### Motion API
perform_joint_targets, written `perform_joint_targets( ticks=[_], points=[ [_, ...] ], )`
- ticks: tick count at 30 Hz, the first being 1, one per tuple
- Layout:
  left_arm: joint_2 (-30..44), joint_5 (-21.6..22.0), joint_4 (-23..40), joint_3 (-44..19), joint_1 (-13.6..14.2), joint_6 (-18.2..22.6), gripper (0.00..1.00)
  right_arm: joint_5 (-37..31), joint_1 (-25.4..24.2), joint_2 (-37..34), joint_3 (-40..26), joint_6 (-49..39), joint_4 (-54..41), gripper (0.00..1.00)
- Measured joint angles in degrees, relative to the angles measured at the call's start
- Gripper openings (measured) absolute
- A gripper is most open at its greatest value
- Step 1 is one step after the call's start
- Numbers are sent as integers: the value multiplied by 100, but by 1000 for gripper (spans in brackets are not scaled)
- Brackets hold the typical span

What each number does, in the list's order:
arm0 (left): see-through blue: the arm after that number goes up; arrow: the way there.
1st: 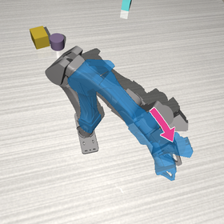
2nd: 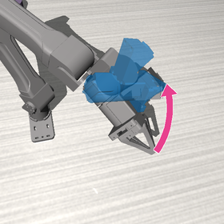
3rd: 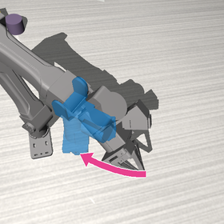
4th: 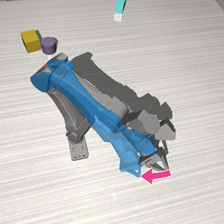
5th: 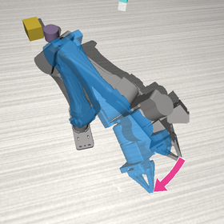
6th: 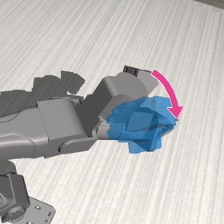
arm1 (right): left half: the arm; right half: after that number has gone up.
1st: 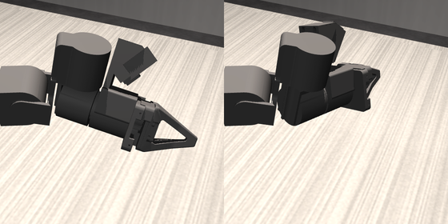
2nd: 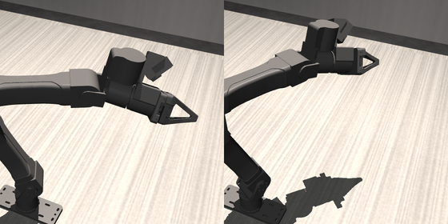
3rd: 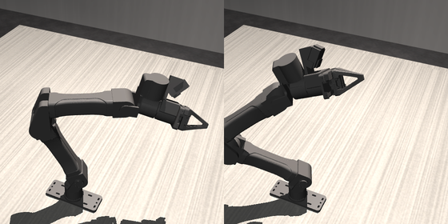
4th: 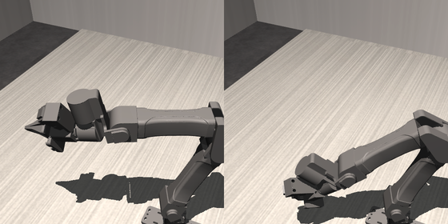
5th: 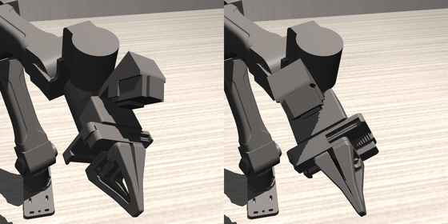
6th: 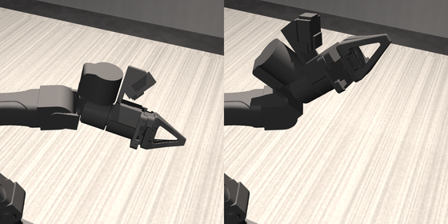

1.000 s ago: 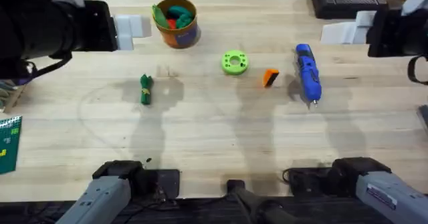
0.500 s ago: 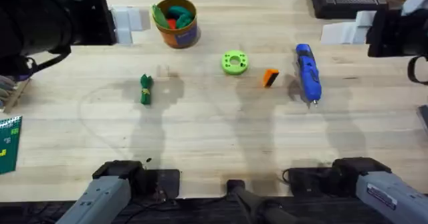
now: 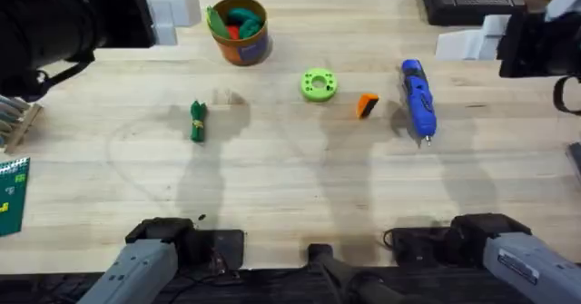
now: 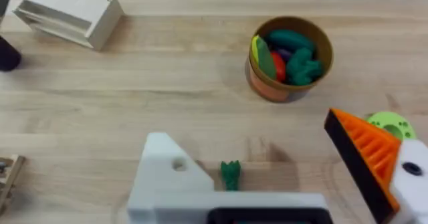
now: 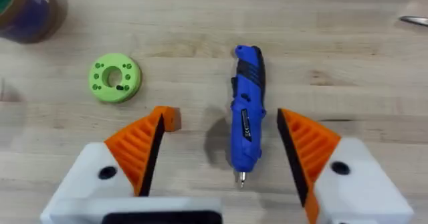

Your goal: Pick up the gripper from the table and insert it into the empty holder that is missing its gripper. Then pick up a screw, insert it into the mounting hole, and use the screwdriver to tighten it. Finally, clean up the table by picking up the vegetable and placing it into the bucket.

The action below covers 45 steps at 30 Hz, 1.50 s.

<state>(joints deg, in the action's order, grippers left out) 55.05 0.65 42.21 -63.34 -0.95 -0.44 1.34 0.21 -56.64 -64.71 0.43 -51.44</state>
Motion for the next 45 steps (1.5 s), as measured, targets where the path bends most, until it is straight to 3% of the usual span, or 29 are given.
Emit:
perform_joint_targets(
  ticks=[3, 4, 13, 17, 18, 22, 28, 38, 45],
  points=[
    [-247, 2, -425, 308, 0, 2, 985, 0, 0, 0, 0, 0, 0, 990],
    [-615, 2, -934, 791, 0, 2, 985, 0, 0, 0, 0, 0, 0, 990],
    [-1778, -308, -2405, 2390, 0, 0, 986, 0, 0, 0, 0, 0, 0, 990],
    [-2244, -605, -2677, 2844, 0, 2, 985, 0, 0, 0, 0, 0, 0, 991],
    [-2707, -939, -2702, 3200, 0, 0, 985, 0, 0, 0, 0, 0, 0, 991],
    [-3347, -1138, -3046, 3656, 0, 0, 985, 0, 0, 0, 0, 0, 0, 990],
    [-3809, -1165, -3944, 4259, 0, 0, 986, 0, 0, 0, 0, 0, 0, 990],
    [-4689, -1163, -5763, 5781, 0, 2, 986, 0, 0, 0, 0, 0, 0, 991],
    [-5334, -1163, -5835, 6095, 0, 2, 986, -2, 0, 0, 0, 0, 0, 991]
  ],
)
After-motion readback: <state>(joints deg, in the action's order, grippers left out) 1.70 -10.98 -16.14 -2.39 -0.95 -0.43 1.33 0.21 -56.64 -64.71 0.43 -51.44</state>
